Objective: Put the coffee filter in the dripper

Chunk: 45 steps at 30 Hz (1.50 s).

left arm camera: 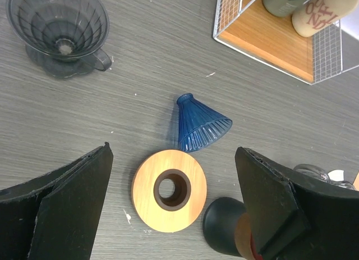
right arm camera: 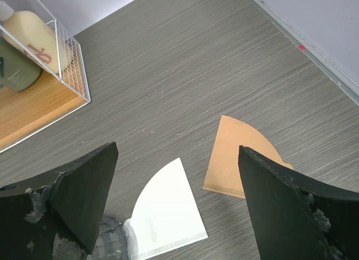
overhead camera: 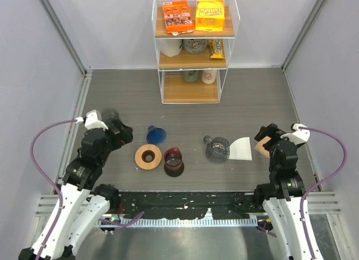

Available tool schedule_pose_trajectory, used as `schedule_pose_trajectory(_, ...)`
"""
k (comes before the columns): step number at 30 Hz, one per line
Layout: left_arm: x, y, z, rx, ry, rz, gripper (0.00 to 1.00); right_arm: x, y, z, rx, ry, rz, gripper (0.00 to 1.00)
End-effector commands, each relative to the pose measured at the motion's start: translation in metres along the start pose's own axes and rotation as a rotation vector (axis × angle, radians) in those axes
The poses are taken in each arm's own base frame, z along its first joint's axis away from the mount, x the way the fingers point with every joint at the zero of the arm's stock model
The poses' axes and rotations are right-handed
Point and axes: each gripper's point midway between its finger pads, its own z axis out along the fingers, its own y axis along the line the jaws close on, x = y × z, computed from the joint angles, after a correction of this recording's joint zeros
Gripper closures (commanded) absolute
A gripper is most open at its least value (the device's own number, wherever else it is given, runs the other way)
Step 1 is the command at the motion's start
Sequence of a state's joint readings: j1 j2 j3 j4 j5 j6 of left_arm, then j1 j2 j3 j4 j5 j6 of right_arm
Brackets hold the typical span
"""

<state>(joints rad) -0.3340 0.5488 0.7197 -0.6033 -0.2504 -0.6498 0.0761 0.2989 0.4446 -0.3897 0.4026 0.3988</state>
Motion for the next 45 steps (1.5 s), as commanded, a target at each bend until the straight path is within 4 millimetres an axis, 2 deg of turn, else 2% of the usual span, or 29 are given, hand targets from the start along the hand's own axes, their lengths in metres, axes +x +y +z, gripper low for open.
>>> schedule_pose_trajectory(1,-0.001,-0.001,0.002,-0.007,0.006,0.008,0.0,-0.013,0.003,-0.001,-0.004,-0.045,0.042,0.05)
schedule_pose_trajectory(9,0.022,0.006,0.012,-0.038,0.095,0.021,0.0,-0.014,0.013,-0.002,-0.055,-0.039,0.047,0.05)
schedule_pose_trajectory(24,0.107,0.027,0.034,-0.103,0.419,0.055,0.0,-0.006,0.011,0.0,-0.054,-0.024,0.029,0.05)
schedule_pose_trajectory(30,0.134,0.027,0.037,-0.069,0.522,0.074,0.01,-0.004,0.01,0.001,-0.052,-0.018,0.023,0.05)
schedule_pose_trajectory(38,0.154,0.036,0.05,-0.102,0.58,0.082,0.01,-0.002,0.009,0.002,-0.048,-0.009,0.015,0.05)
schedule_pose_trajectory(45,0.169,0.038,0.056,-0.119,0.657,0.087,0.12,-0.001,0.009,0.002,-0.047,-0.008,0.017,0.05)
